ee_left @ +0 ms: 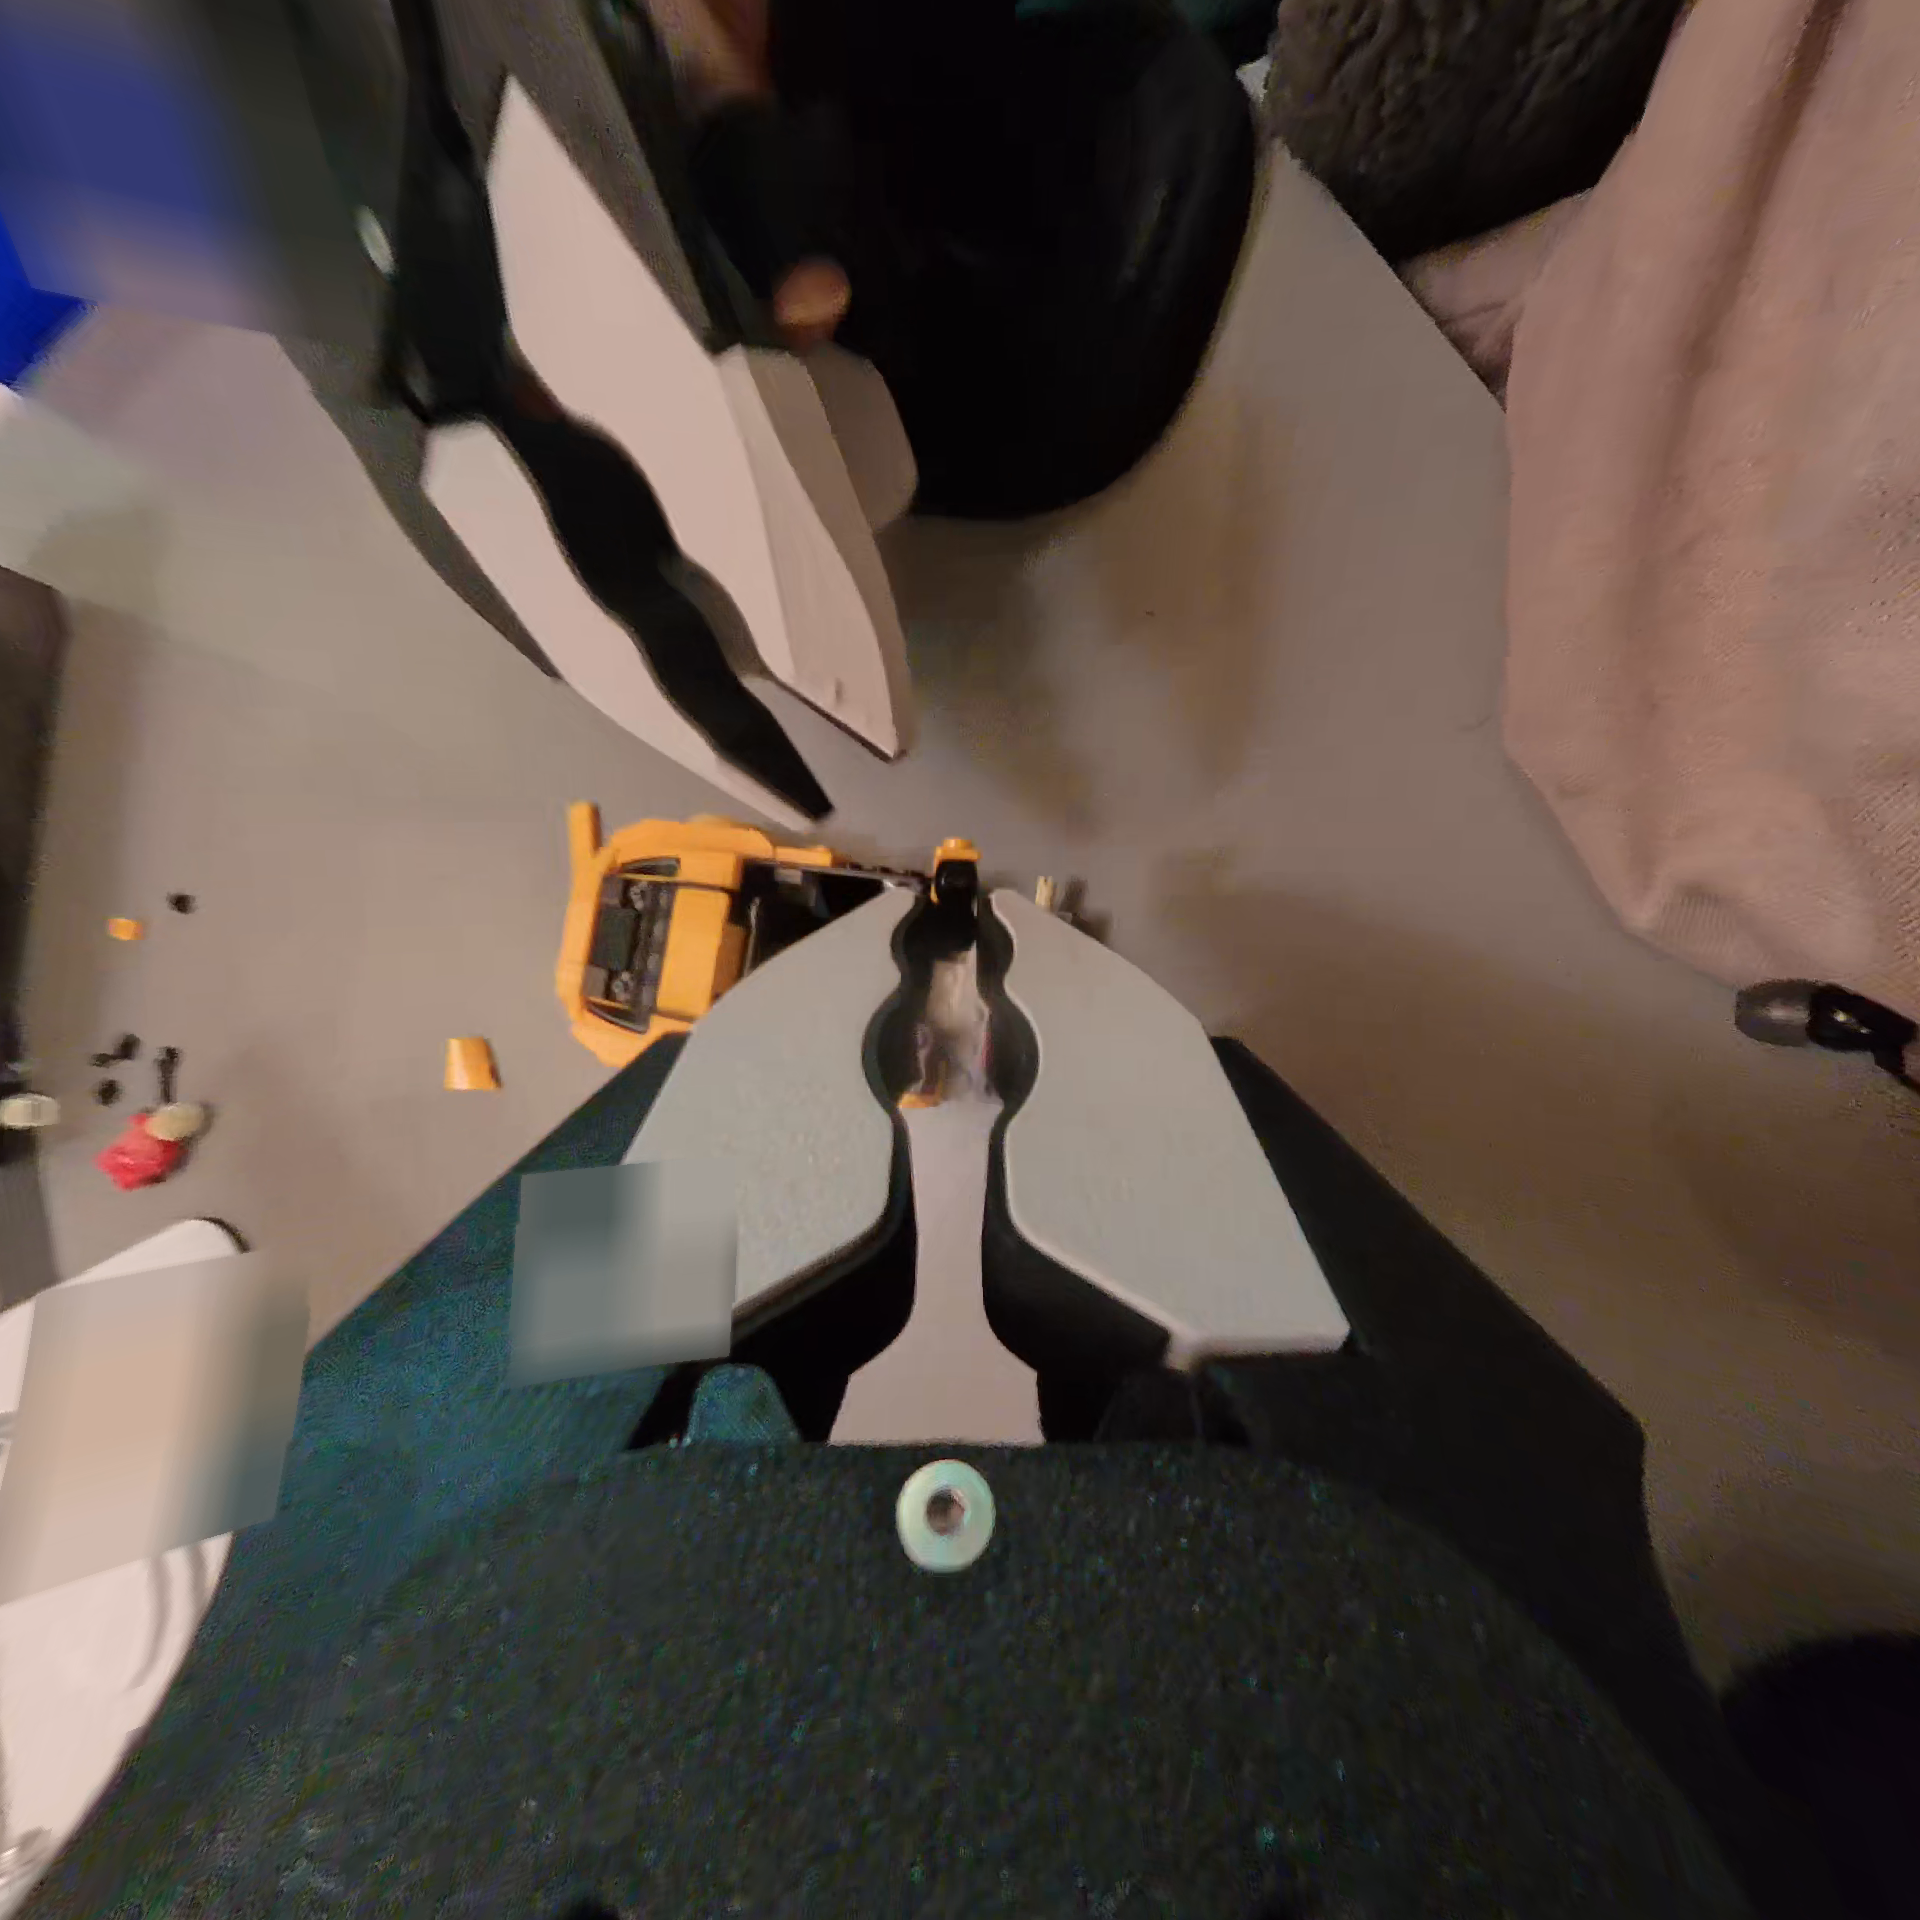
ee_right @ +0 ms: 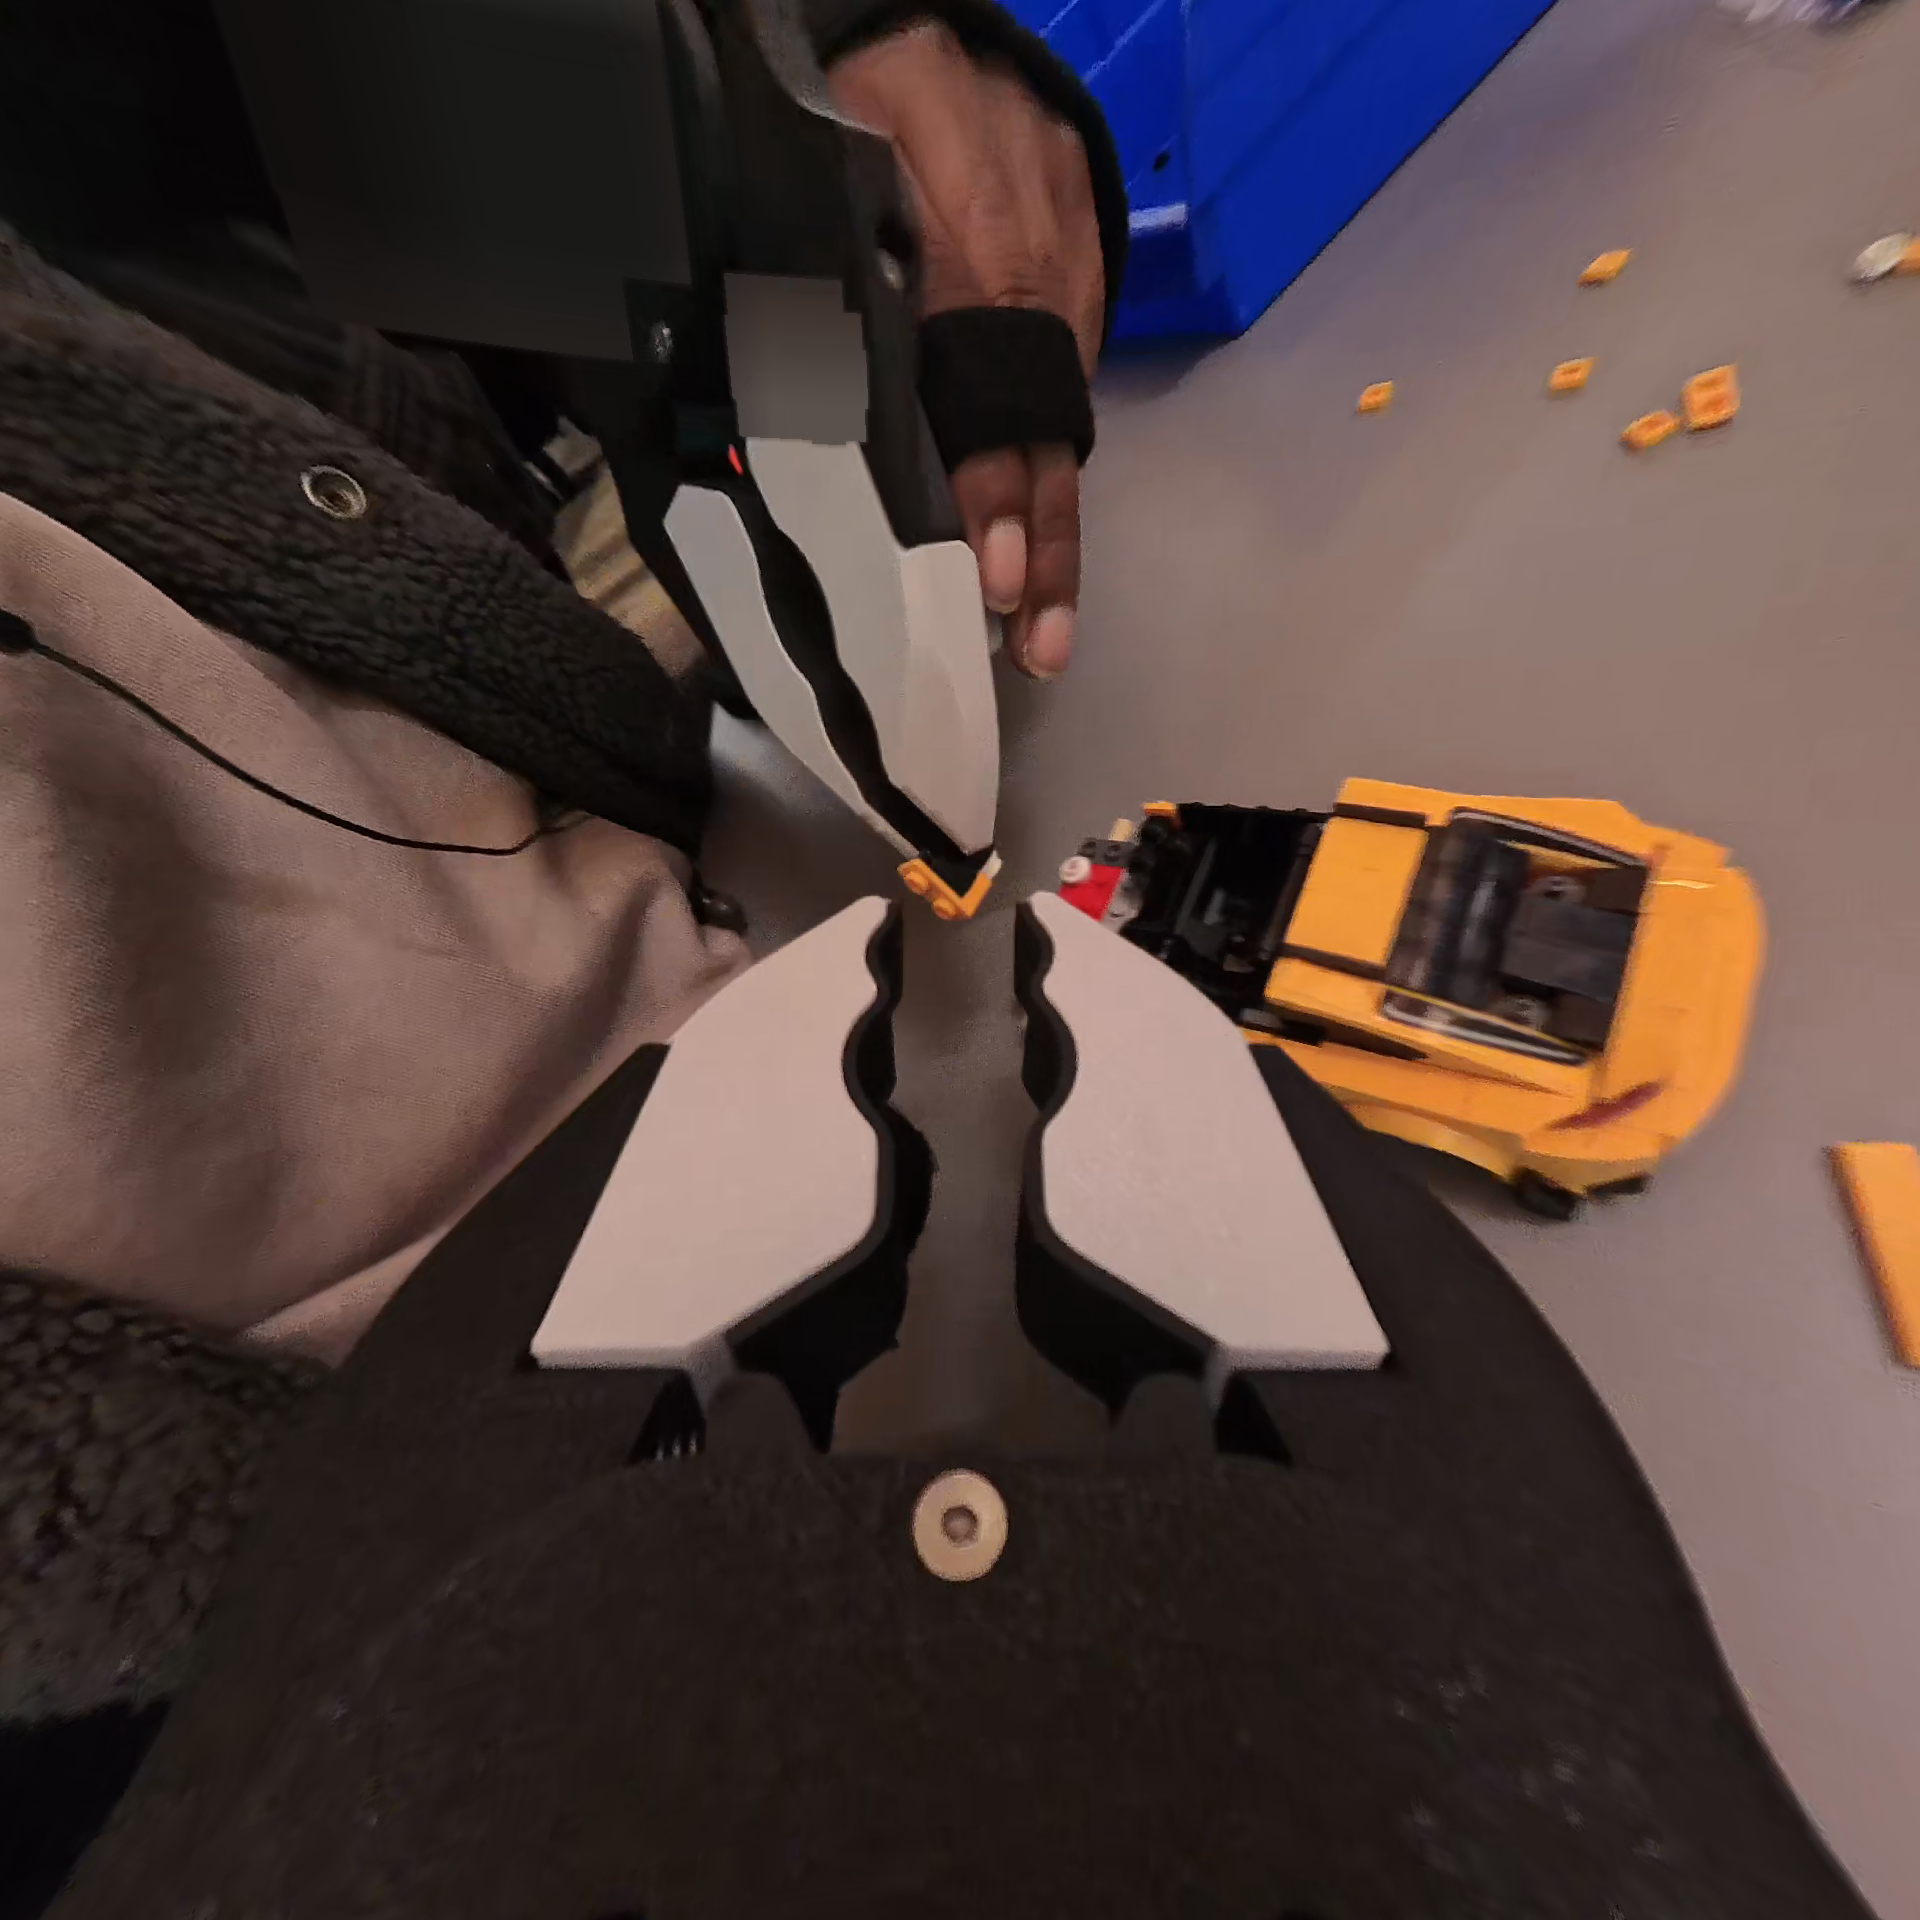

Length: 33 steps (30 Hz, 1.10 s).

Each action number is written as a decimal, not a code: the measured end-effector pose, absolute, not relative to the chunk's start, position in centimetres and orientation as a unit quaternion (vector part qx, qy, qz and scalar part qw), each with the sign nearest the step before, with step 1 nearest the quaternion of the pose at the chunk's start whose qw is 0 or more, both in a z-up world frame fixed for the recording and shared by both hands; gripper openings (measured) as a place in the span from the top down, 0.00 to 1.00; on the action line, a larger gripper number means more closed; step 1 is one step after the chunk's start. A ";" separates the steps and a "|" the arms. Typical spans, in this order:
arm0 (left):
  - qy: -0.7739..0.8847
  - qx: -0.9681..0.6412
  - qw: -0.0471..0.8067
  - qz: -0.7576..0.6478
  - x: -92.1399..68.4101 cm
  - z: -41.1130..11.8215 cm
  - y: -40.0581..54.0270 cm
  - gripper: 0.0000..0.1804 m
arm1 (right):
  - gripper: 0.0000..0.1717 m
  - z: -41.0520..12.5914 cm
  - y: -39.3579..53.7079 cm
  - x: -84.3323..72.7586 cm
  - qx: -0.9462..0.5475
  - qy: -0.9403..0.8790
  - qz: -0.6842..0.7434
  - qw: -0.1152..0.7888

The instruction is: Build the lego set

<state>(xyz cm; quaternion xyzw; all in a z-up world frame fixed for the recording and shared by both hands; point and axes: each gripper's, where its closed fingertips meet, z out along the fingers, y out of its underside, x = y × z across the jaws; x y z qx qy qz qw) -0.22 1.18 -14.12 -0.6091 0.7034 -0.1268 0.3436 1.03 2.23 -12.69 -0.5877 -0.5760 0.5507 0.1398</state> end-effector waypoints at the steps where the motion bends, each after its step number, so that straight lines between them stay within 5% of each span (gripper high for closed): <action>1: 0.703 -0.619 0.323 -0.134 -0.3 -14.4 1.3 0.96 | 0.88 -12.6 2.7 1.2 -0.587 -0.581 0.542 0.156; 9: 0.731 -0.636 0.218 -0.116 -0.1 -17.1 2.3 0.96 | 0.87 -14.3 4.5 1.5 -0.591 -0.621 0.457 0.236; 33: 0.707 -0.666 0.228 -0.076 -0.8 -17.9 2.6 0.96 | 0.89 -16.0 2.4 0.0 -0.569 -0.692 0.315 0.313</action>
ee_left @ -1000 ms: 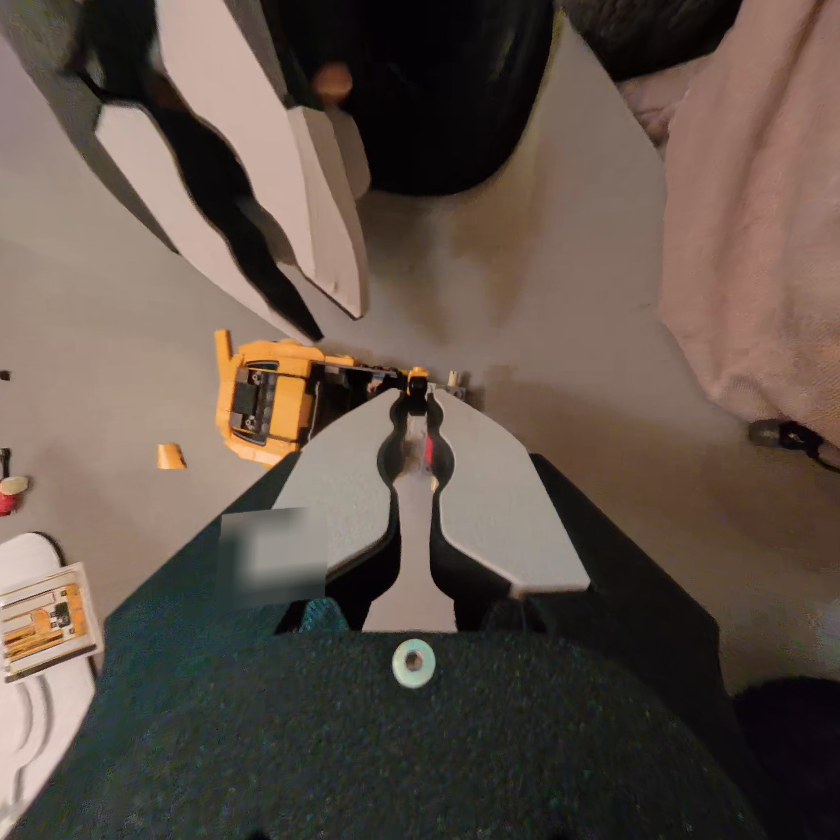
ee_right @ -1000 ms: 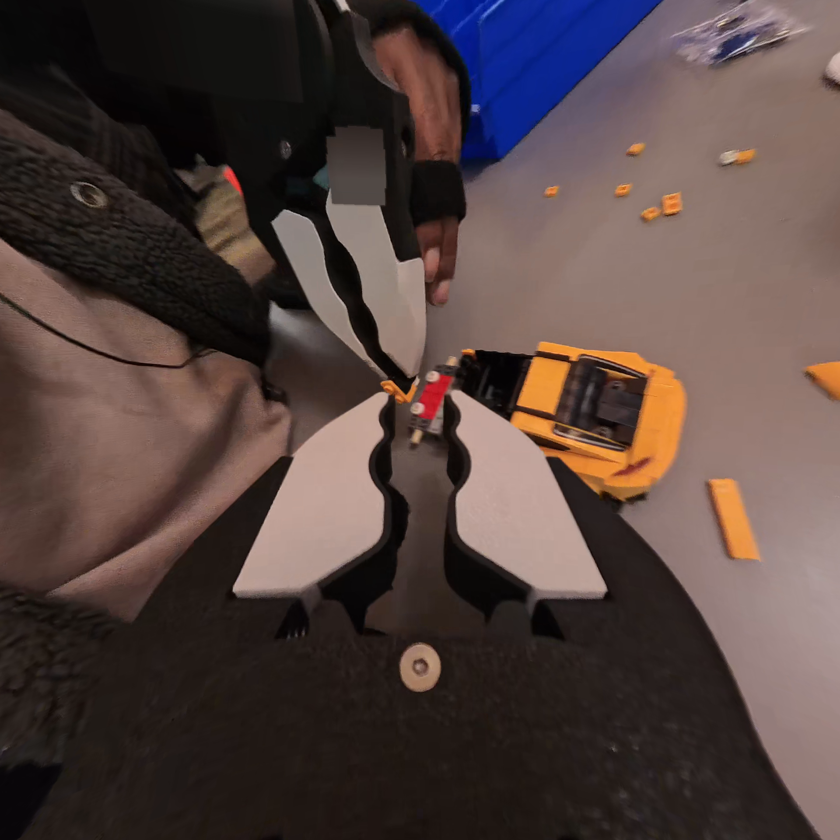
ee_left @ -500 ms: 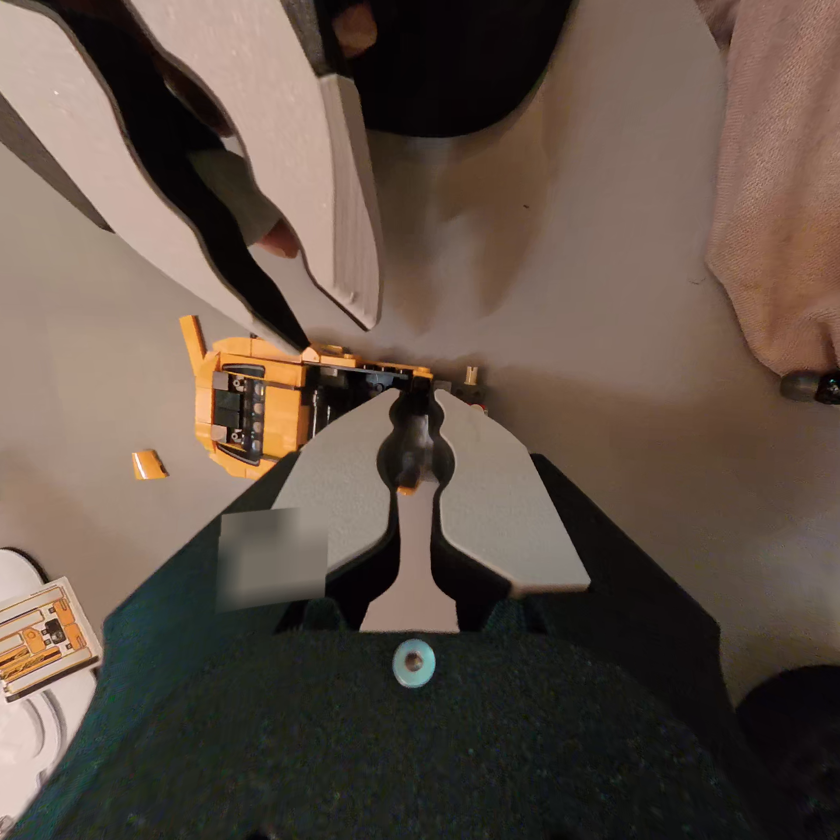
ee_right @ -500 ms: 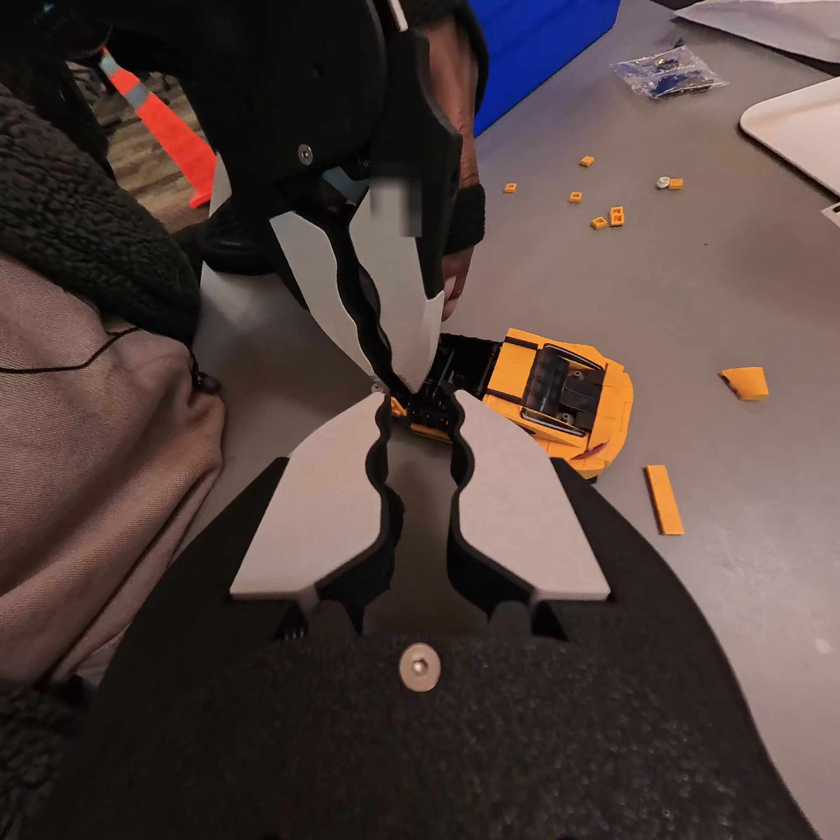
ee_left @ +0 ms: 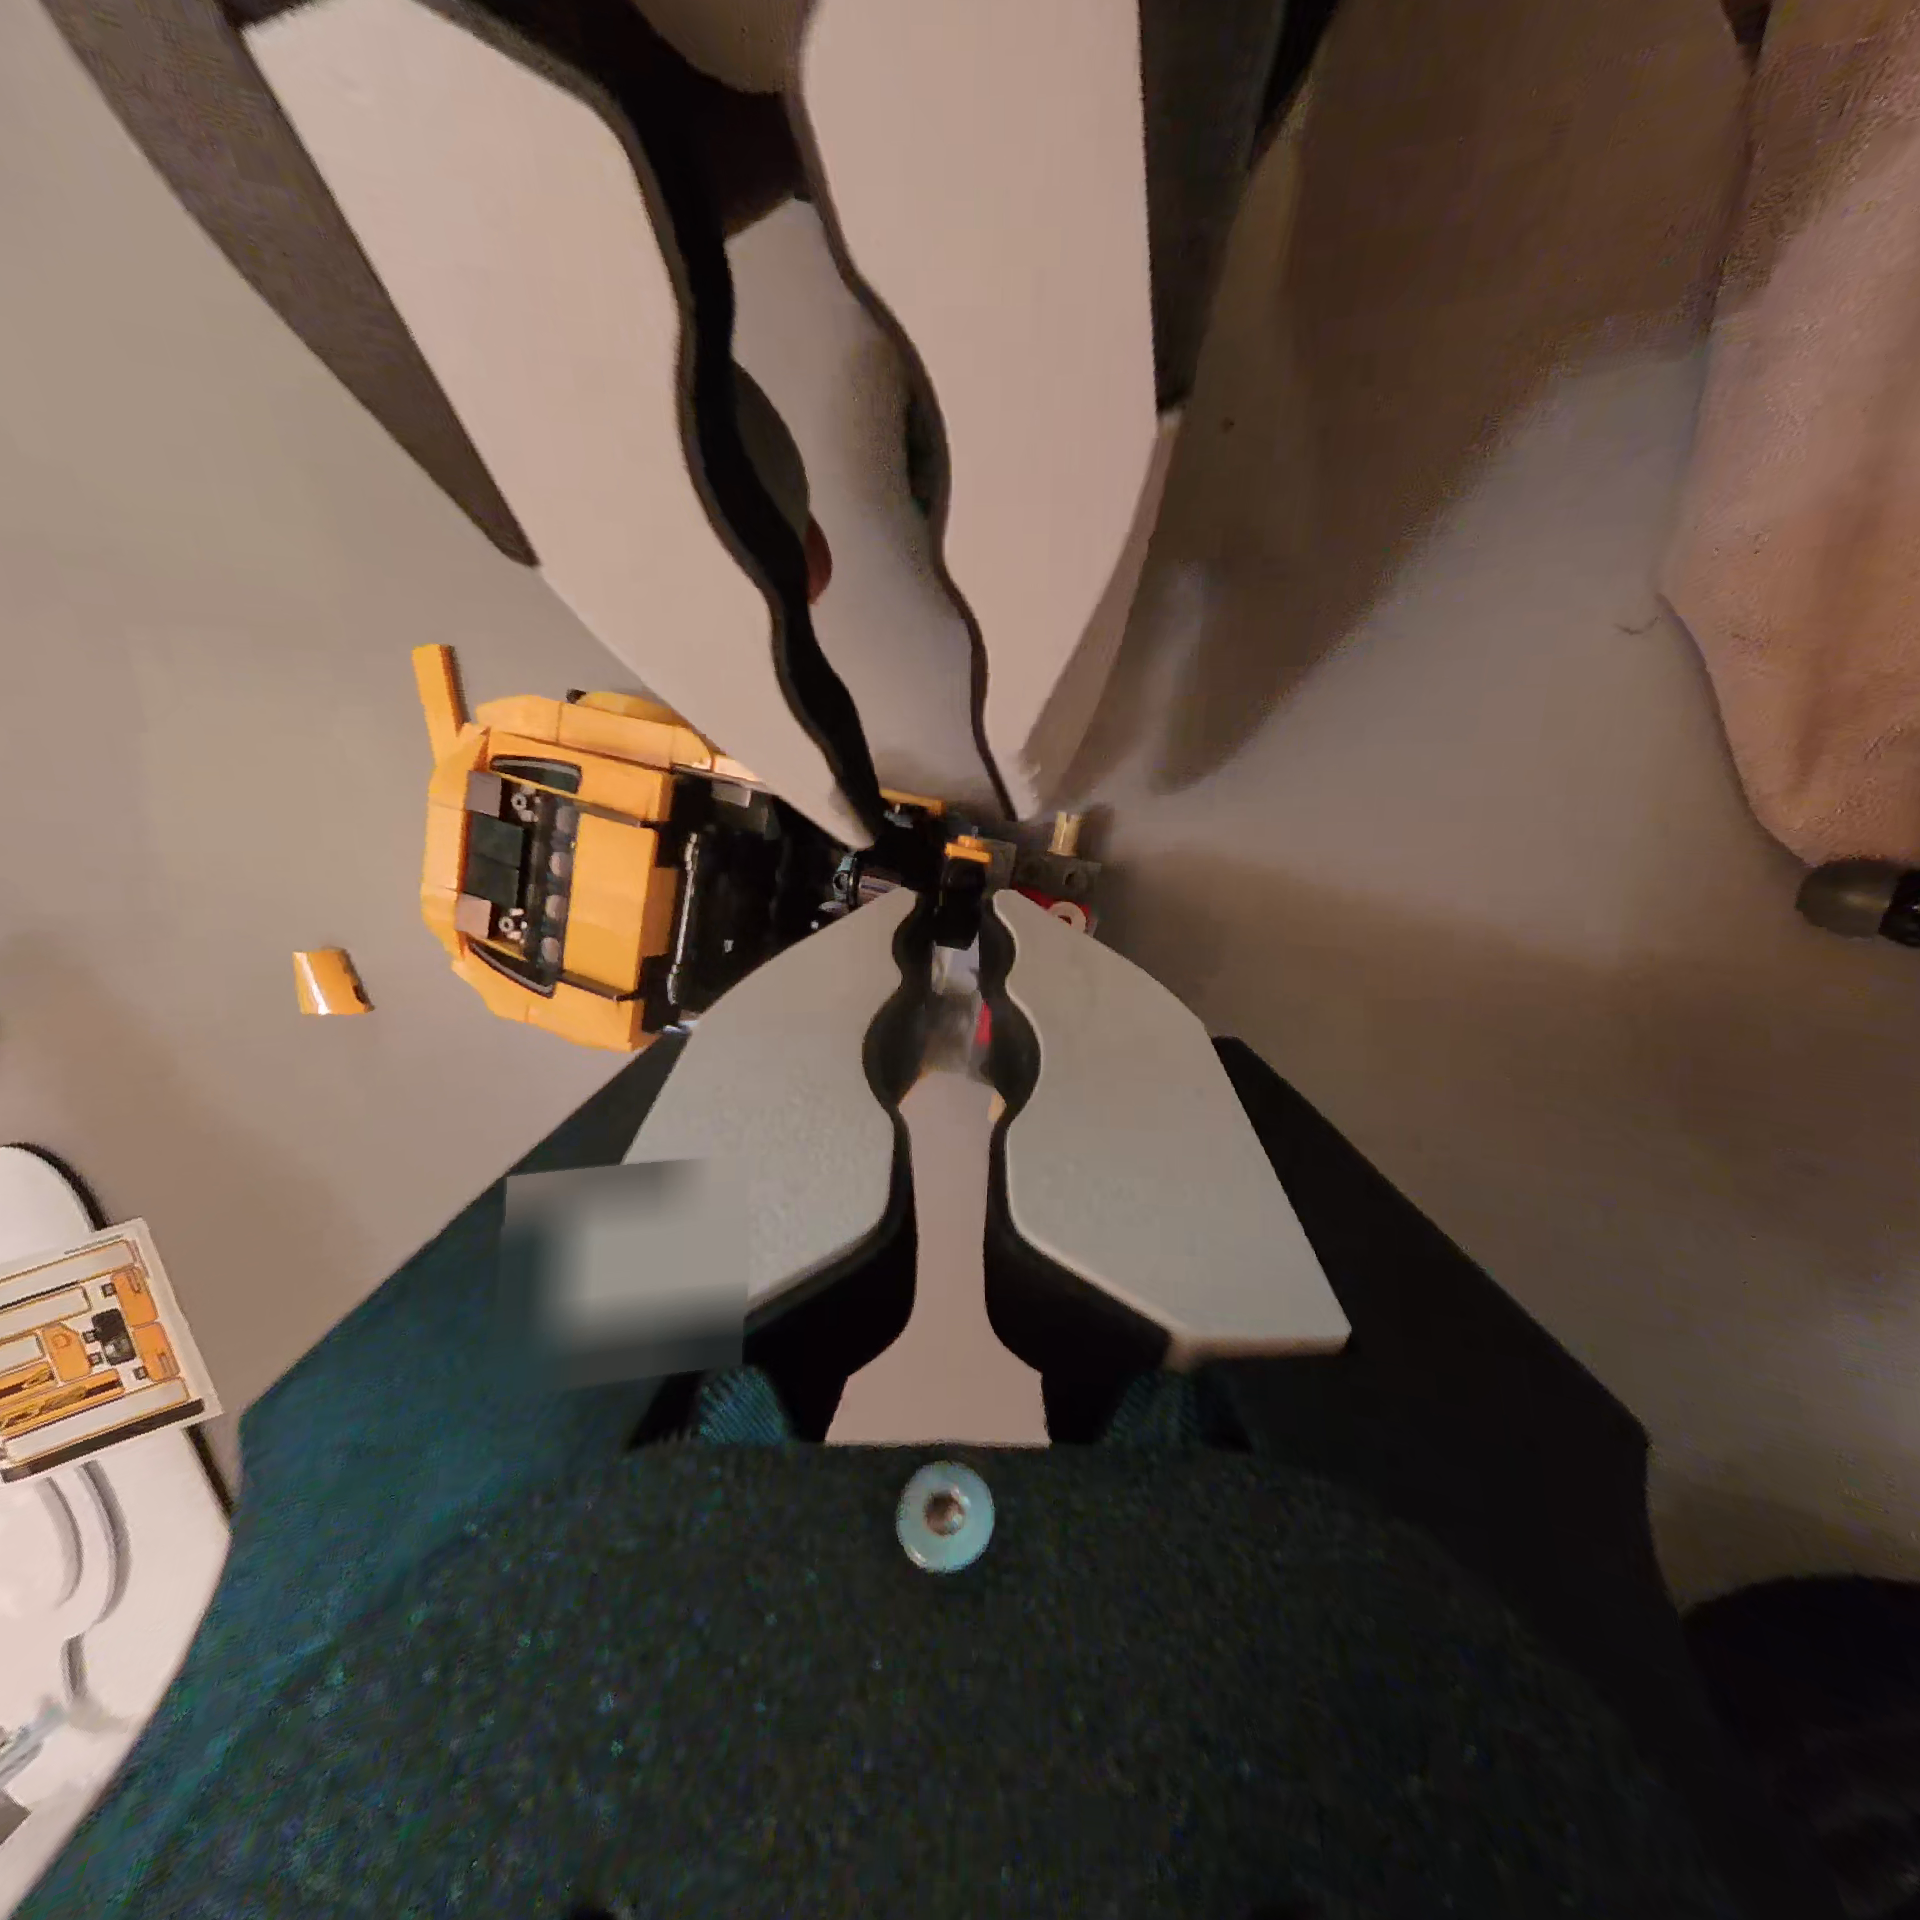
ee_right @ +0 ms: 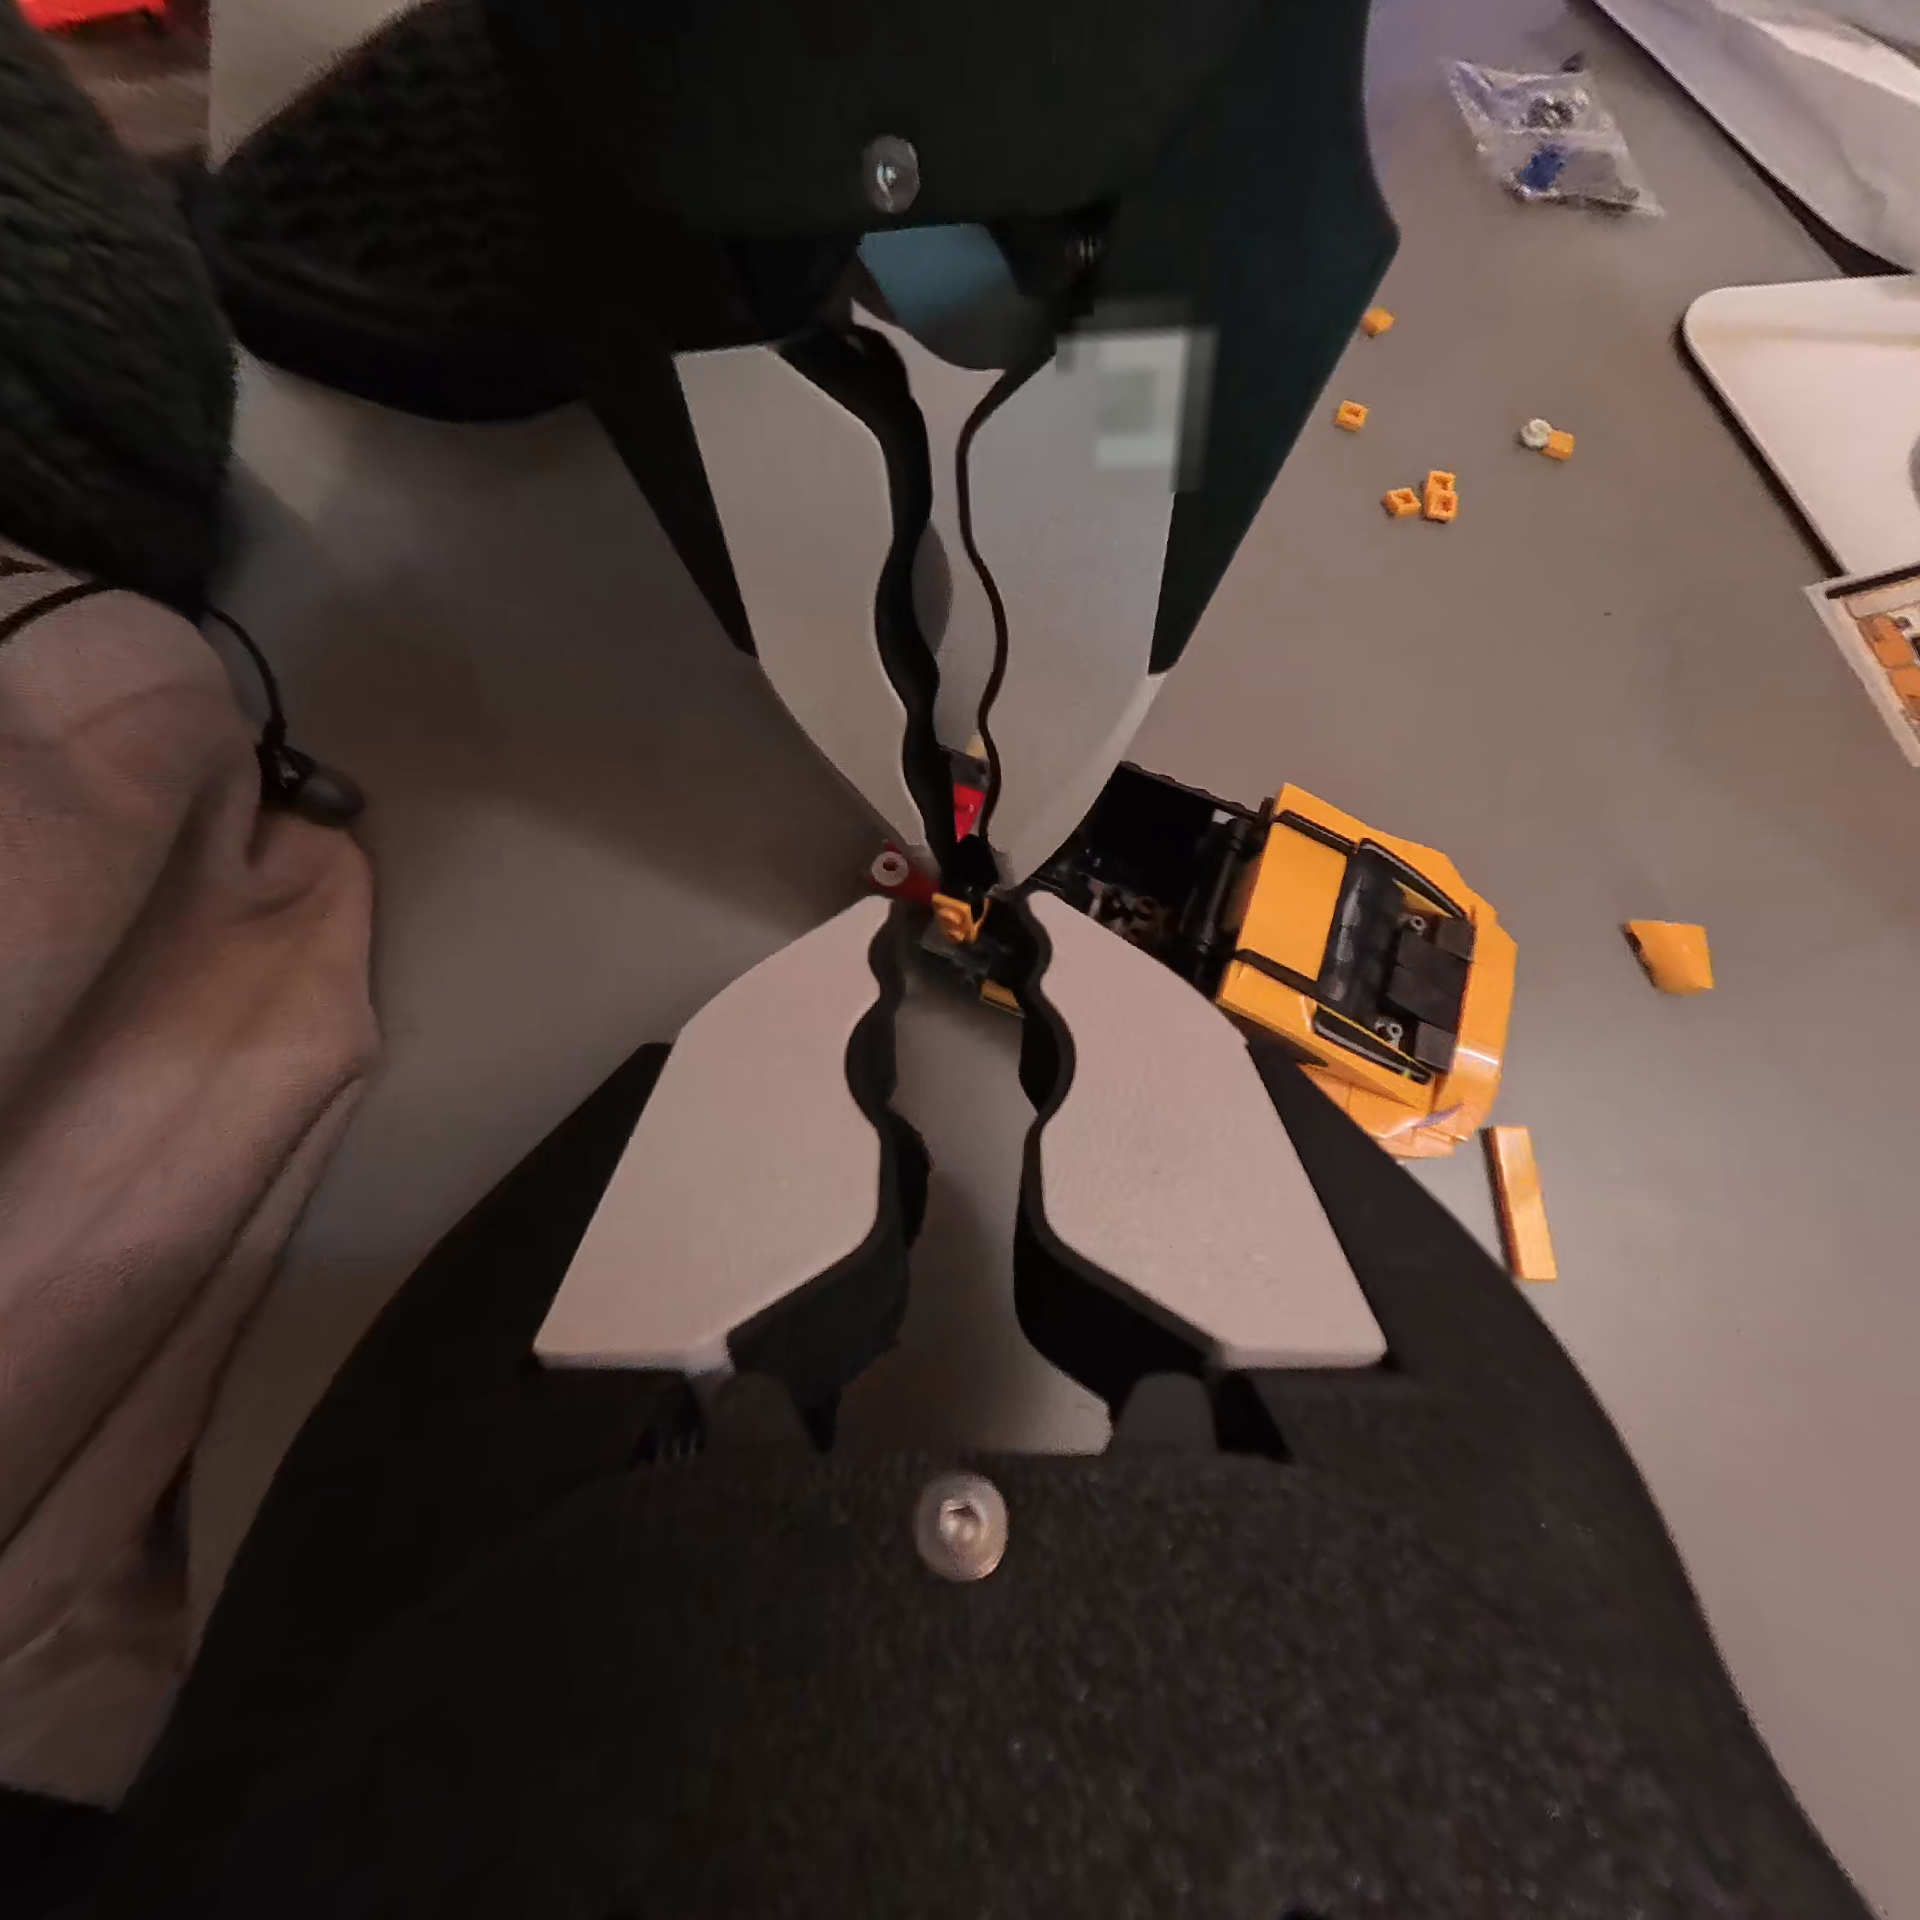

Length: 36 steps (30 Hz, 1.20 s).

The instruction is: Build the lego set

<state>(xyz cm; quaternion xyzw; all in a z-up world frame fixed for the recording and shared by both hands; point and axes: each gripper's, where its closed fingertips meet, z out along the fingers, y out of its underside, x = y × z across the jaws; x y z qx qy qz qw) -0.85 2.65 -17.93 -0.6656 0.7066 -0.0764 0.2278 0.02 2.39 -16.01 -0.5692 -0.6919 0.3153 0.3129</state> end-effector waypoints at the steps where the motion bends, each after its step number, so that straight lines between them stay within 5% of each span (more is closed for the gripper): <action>1: 0.705 -0.667 0.228 -0.077 -0.8 -18.0 2.7 0.96 | 0.89 -16.3 2.4 0.0 -0.571 -0.693 0.306 0.316; 15: 0.657 -0.701 0.249 -0.125 -0.5 -18.3 3.1 0.96 | 0.95 -17.6 2.9 -0.6 -0.609 -0.682 0.278 0.295; 27: 0.656 -0.685 0.306 -0.090 -0.8 -17.3 4.8 0.82 | 0.96 -17.2 3.9 -0.7 -0.643 -0.649 0.251 0.320; 36: 0.671 -0.683 0.261 -0.125 -0.4 -18.2 5.0 0.88 | 0.96 -17.5 4.2 -0.5 -0.661 -0.644 0.233 0.307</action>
